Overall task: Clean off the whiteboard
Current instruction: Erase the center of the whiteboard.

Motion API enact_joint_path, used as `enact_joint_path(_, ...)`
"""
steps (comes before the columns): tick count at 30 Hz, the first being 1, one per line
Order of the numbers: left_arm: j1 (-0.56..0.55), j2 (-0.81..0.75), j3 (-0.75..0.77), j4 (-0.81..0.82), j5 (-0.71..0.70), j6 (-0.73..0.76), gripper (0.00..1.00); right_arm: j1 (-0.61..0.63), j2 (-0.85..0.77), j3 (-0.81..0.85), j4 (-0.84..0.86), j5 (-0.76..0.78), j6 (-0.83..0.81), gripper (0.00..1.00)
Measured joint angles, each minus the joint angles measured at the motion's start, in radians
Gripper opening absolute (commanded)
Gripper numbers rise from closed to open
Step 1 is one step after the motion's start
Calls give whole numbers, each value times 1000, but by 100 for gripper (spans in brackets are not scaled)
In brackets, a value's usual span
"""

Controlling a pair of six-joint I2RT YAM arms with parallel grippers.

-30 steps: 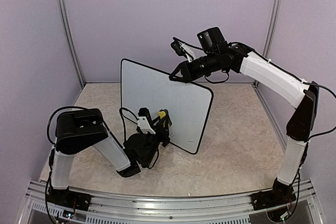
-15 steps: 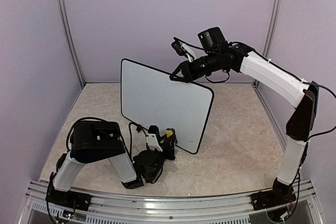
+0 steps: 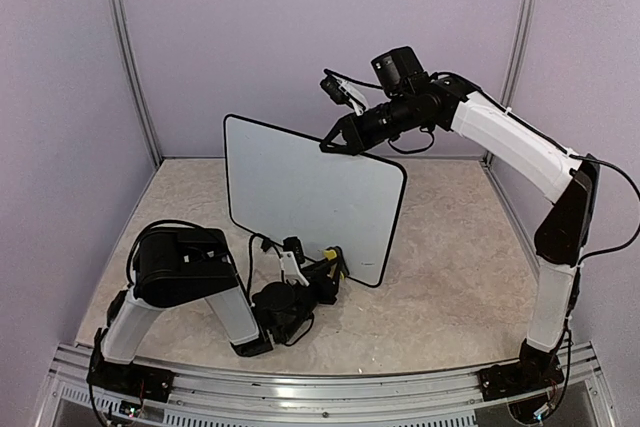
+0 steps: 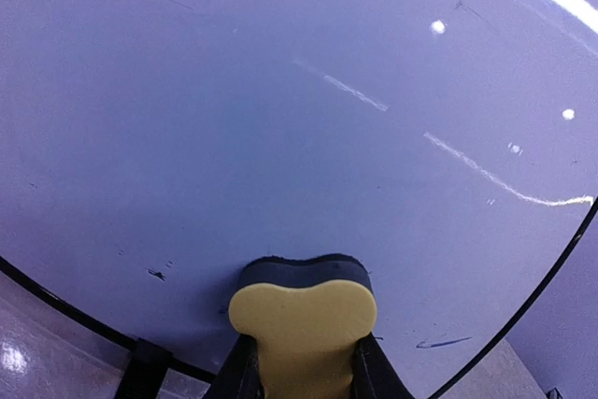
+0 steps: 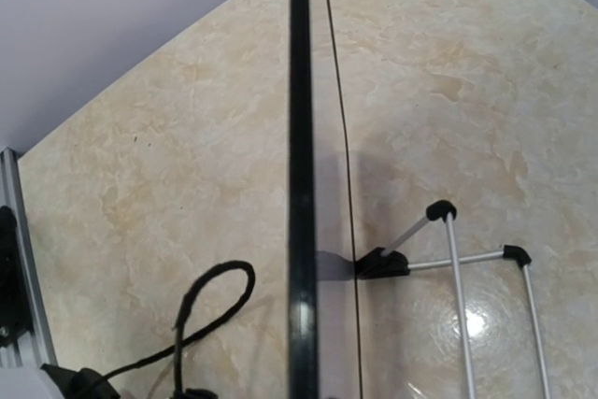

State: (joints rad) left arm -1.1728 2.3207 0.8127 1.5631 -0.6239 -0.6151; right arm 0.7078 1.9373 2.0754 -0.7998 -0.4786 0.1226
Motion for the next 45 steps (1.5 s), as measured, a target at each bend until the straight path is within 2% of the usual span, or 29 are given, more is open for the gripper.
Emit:
enact_joint_path(9,-1,-7,12,-26,68,-91,3,1,2,4,-4,0,-14,0)
enact_joint_path(14,-6,-69,-2,-134,22,-119,3,1,15,22,-12,-6,-17,0)
enact_joint_path(20,24,-136,-44,-259,-102,-152,3,2,13,13,-2,-6,-14,0)
enact_joint_path(25,35,-172,-65,-307,-108,-191,2,2,-7,-31,43,-10,-2,0)
enact_joint_path(29,48,-182,-68,-327,-60,-196,2,2,-8,-33,46,-12,2,0)
enact_joint_path(33,49,-210,-32,-452,-3,-216,0,-1,-8,-30,43,-1,2,0)
enact_joint_path(38,53,-259,-18,-606,122,-249,0,-5,-7,-25,39,2,0,0)
enact_joint_path(45,60,-249,40,-700,308,-299,0,-5,8,3,16,-21,-24,0)
